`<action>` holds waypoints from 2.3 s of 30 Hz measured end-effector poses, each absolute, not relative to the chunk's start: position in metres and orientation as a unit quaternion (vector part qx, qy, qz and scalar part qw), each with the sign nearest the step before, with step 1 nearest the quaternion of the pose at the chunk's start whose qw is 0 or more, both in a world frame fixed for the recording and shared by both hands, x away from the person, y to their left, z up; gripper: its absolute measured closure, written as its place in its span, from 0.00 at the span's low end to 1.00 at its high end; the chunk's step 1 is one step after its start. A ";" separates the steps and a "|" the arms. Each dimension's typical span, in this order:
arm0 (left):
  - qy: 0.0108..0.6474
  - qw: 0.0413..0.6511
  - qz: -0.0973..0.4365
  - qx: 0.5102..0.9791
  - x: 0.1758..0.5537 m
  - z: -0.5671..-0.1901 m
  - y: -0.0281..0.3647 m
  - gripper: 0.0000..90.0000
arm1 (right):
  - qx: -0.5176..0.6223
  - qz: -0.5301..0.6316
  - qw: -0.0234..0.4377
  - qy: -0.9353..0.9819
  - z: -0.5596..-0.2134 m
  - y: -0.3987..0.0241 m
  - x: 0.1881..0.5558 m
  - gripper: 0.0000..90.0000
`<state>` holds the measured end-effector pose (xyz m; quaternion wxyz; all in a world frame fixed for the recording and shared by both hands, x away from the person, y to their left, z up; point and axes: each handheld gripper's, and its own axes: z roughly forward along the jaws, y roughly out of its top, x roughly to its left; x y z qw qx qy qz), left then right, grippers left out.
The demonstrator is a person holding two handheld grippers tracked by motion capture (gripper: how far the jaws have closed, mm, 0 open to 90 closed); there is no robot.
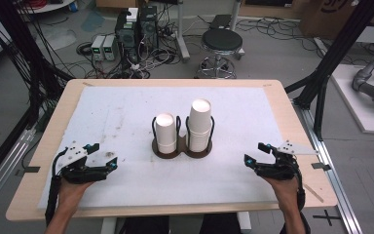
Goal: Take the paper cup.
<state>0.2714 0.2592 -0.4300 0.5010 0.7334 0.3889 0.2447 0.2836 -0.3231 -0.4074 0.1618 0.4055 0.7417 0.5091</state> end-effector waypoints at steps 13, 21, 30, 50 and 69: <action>0.384 0.495 0.246 0.740 0.276 -0.430 0.260 0.15 | 0.386 0.487 0.148 0.769 -0.378 -0.325 0.293 0.21; 0.388 0.498 0.248 0.735 0.276 -0.430 0.265 0.15 | 0.364 0.489 0.153 0.778 -0.347 -0.320 0.302 0.21; 0.388 0.497 0.247 0.736 0.277 -0.430 0.265 0.15 | 0.321 0.481 0.150 0.802 -0.313 -0.300 0.319 0.21; 0.385 0.498 0.241 0.739 0.281 -0.432 0.256 0.15 | 0.269 0.452 0.153 0.837 -0.253 -0.278 0.354 0.21; 0.382 0.500 0.237 0.740 0.280 -0.432 0.256 0.15 | 0.223 0.389 0.131 0.884 -0.230 -0.228 0.394 0.21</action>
